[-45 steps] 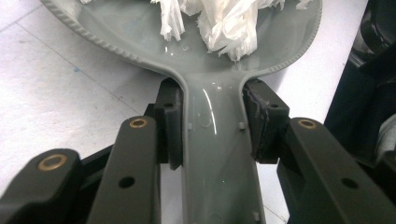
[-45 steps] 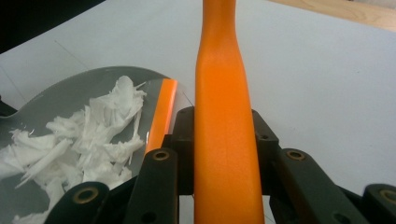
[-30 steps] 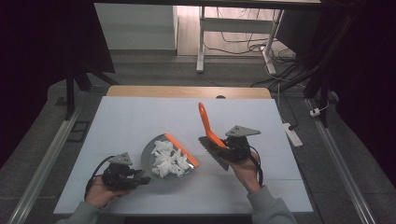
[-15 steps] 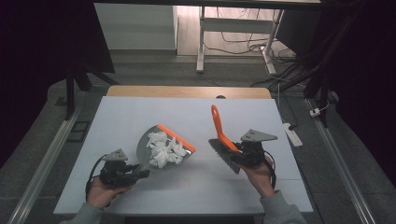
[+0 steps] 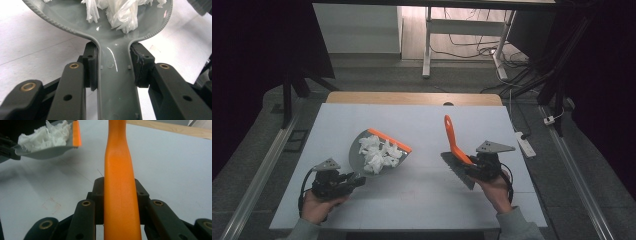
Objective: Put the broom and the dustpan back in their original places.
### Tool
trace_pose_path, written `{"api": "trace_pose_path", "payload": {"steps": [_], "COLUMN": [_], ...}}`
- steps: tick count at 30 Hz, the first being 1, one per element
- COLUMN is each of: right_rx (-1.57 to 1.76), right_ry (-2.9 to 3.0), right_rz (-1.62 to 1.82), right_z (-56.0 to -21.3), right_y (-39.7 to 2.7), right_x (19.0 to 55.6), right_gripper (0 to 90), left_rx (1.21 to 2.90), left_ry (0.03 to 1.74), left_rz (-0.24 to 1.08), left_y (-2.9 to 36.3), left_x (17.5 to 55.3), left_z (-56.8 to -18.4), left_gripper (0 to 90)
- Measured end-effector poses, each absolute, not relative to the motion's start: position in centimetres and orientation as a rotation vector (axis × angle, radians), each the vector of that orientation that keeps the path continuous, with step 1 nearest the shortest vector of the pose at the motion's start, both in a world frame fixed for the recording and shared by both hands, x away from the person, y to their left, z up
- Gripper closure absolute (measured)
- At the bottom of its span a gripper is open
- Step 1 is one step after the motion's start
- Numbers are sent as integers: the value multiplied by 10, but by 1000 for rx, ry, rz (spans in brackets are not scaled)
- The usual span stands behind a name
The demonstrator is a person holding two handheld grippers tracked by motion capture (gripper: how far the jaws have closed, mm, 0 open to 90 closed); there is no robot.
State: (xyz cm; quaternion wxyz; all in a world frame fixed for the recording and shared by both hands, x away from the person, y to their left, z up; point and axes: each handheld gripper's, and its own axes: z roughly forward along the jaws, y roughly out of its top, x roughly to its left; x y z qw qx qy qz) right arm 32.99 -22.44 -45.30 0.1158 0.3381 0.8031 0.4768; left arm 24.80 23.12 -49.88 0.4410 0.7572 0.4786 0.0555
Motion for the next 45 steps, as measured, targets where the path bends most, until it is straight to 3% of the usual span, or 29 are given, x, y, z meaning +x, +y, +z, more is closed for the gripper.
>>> {"api": "trace_pose_path", "payload": {"steps": [16, 30, 45], "right_rx": [1081, 1158, 1276], "right_ry": [2373, 2365, 2422], "right_rz": [1378, 1392, 1354], "right_z": [-464, -470, -487], "right_y": [-240, -255, -253], "right_x": [327, 325, 323], "right_gripper": [705, 705, 704], "left_rx": [1754, 1703, 1658], "left_ry": [1368, 1482, 1605], "left_rz": [167, 226, 243], "left_y": [247, 238, 246], "left_x": [247, 243, 260], "left_z": [-509, -517, -532], "left_gripper": [611, 611, 611]}}
